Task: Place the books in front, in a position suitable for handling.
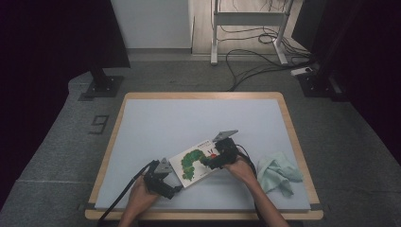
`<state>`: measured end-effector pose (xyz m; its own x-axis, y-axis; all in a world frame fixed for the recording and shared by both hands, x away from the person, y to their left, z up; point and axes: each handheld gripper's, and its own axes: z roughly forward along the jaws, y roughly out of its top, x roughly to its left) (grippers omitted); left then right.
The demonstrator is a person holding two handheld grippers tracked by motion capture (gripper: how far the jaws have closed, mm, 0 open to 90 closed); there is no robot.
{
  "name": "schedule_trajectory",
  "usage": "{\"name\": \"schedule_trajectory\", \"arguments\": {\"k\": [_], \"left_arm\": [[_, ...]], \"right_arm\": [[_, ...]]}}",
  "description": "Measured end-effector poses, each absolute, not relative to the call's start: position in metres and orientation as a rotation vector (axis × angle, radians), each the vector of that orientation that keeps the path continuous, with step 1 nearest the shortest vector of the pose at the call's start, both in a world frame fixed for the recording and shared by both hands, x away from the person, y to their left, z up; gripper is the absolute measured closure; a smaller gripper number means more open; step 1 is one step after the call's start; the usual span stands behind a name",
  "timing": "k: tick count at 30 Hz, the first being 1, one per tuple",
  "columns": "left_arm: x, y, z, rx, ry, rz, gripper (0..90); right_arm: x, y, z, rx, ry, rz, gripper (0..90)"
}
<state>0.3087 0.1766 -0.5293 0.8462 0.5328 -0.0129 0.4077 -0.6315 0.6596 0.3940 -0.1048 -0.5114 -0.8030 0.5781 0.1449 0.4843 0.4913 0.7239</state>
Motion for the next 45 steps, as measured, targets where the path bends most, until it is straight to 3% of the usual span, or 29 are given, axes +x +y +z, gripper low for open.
{"name": "schedule_trajectory", "arguments": {"k": [22,45], "left_arm": [[0.309,0.177,-0.529,2.338,0.681,0.239,0.0],[0.294,0.204,-0.529,2.325,0.734,0.258,0.0]], "right_arm": [[0.335,-0.199,-0.485,0.999,2.466,1.015,0.0],[0.299,-0.28,-0.507,1.267,2.349,0.82,0.0]]}}
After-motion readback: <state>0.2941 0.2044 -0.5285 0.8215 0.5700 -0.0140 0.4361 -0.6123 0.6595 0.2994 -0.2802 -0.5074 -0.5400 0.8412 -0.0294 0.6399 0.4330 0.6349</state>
